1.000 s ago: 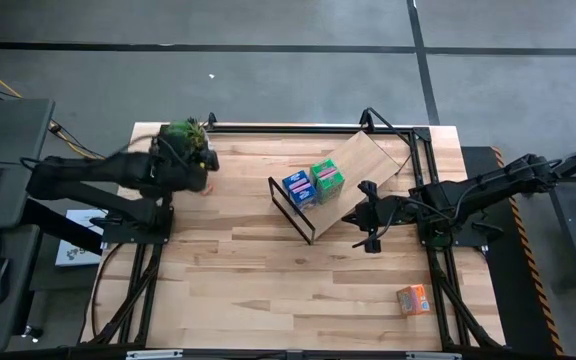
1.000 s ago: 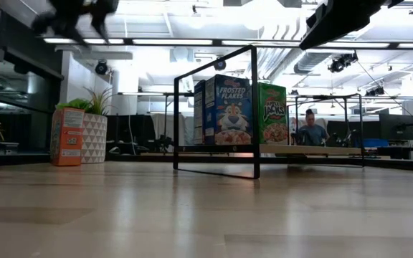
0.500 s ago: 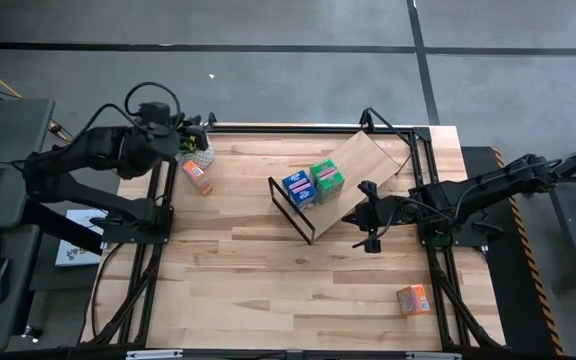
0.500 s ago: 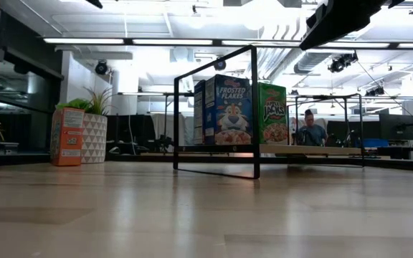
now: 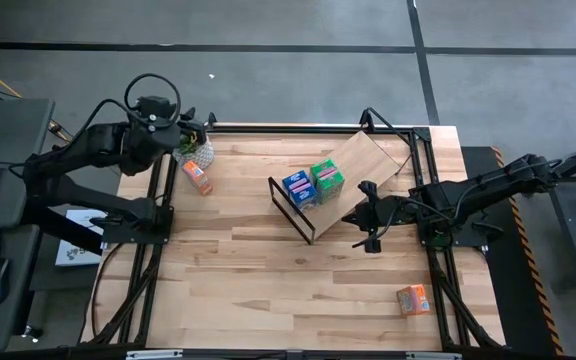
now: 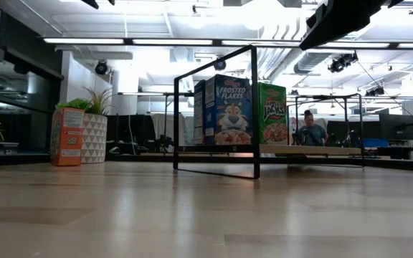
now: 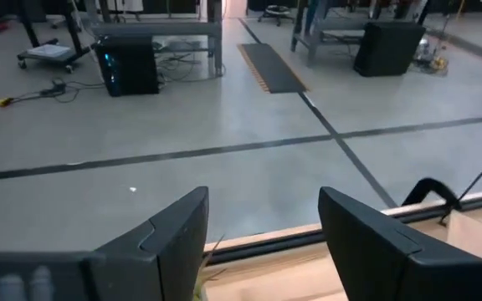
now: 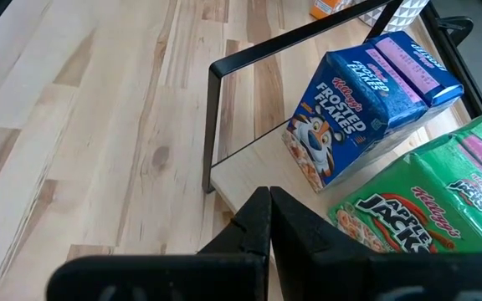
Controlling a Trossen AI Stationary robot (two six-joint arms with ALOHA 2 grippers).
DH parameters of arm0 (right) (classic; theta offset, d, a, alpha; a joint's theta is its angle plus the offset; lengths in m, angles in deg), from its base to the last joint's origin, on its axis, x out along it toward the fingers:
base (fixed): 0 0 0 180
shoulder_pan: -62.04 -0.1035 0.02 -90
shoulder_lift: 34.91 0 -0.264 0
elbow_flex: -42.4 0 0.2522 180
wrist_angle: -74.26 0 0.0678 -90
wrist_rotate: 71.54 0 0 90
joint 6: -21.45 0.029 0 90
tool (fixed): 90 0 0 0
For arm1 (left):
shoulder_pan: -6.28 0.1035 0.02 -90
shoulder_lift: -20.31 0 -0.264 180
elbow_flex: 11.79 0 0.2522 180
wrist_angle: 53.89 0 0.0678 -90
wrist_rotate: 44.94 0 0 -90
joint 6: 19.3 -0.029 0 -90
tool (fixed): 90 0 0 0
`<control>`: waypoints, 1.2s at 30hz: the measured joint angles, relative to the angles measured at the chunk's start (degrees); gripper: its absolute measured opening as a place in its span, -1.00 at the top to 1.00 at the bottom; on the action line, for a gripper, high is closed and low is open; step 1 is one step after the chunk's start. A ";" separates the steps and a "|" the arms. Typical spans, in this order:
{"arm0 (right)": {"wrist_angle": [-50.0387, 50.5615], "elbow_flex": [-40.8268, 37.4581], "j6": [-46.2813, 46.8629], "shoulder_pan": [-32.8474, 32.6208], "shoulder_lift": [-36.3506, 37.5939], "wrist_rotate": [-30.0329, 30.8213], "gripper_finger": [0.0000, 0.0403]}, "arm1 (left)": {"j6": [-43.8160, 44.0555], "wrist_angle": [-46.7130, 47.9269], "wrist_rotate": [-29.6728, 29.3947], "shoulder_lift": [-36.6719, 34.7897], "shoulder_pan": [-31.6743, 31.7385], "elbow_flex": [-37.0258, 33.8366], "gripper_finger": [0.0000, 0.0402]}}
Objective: Stack cereal on shelf
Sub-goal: Put the top orange cereal box on the shelf
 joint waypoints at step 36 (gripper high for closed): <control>0.14 -0.02 0.13 0.02 -6.38 -0.24 1.00 | 52.82 6.73 8.70 -2.71 0.31 -41.99 -0.65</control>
